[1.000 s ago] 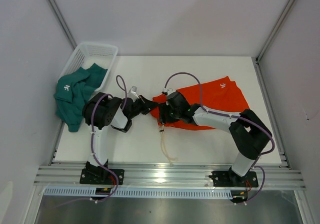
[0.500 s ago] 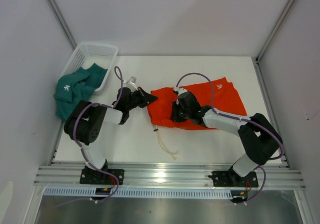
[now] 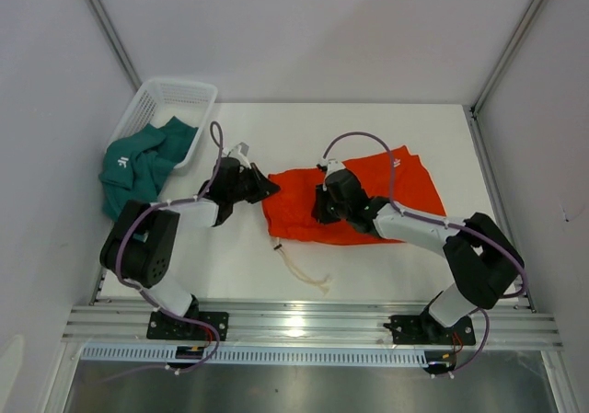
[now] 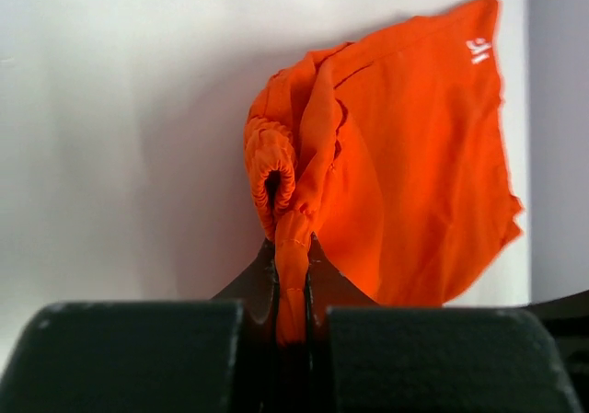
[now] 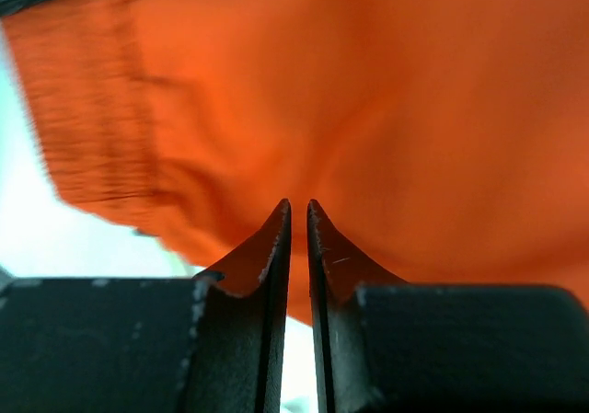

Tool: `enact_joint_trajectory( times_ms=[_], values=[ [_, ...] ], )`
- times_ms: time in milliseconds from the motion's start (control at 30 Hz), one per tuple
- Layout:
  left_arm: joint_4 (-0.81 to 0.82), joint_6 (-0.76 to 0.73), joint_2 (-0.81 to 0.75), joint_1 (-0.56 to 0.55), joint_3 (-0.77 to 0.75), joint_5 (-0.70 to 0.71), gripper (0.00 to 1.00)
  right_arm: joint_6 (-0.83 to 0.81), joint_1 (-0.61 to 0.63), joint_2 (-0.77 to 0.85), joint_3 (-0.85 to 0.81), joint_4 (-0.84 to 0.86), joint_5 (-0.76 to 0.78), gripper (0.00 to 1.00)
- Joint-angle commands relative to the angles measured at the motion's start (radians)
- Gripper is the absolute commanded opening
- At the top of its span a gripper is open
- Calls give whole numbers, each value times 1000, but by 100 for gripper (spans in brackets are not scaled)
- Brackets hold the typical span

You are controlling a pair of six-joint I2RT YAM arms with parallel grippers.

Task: Fold and stack the shorts
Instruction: Fold the shorts

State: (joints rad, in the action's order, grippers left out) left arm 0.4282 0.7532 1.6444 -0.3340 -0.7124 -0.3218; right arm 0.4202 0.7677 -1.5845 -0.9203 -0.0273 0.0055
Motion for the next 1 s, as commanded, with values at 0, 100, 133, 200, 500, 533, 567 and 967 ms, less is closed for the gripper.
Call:
enact_joint_trajectory(
  times_ms=[0,100,133,200,500,533,567,967],
  values=[
    [-262,-107,-118,16,-67,119,0,35,-56,89,26,-31,128,15],
    [-414,-153,-200,52,-88,180,0,42,-85,98,37,-57,146,14],
    [-461,-163,-218,78,-107,188,0,42,-87,93,40,-56,145,14],
    [-578,-198,-239,102,-149,188,0,45,-81,64,44,-42,123,10],
    [-810,-272,-187,141,-346,158,0,55,18,-185,-41,-25,114,0],
    [-838,-267,-184,142,-370,152,0,55,45,-199,-52,-37,128,0],
    [-854,-268,-179,142,-384,148,0,57,59,-210,-67,-39,137,0],
    [-1088,-279,-181,145,-619,184,0,180,272,-276,-92,66,131,0]
  ],
)
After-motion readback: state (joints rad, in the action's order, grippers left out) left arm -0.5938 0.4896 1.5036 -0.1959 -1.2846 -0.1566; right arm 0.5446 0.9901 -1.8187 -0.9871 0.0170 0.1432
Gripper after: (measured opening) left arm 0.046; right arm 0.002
